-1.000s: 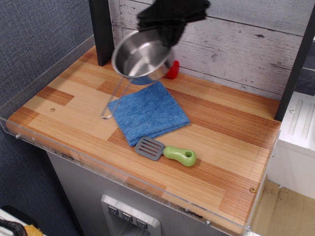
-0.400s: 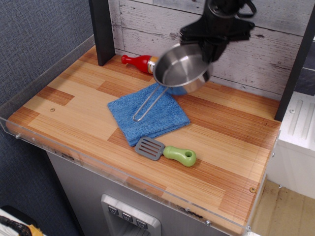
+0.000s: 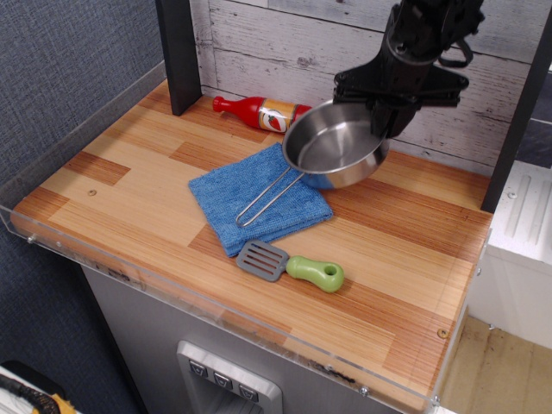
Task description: Place the pot on the opposite side of the cloth.
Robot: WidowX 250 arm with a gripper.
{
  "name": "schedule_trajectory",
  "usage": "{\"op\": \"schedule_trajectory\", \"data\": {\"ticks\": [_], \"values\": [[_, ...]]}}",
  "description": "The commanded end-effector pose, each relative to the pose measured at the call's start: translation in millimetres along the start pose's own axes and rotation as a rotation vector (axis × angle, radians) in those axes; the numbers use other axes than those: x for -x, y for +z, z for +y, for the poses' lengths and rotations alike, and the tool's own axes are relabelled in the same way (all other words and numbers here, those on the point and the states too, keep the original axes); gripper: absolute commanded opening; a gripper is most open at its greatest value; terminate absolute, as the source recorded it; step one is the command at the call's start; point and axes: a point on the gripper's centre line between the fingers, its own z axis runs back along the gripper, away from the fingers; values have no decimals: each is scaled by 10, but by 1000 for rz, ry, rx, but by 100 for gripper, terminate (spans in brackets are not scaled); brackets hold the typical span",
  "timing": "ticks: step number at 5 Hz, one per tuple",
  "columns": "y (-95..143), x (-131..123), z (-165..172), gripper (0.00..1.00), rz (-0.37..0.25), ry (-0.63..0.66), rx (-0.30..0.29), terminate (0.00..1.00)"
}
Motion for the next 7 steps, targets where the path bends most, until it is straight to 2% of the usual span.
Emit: {"op": "schedule_trajectory", "data": {"ticks": [1, 2, 3, 7], "values": [[39, 274, 93, 0, 10, -61, 0, 0], [5, 314, 133, 0, 21, -63, -7, 0], [4, 279, 158, 100, 34, -41, -12, 0], [19, 271, 222, 100, 12, -28, -48, 0]]}}
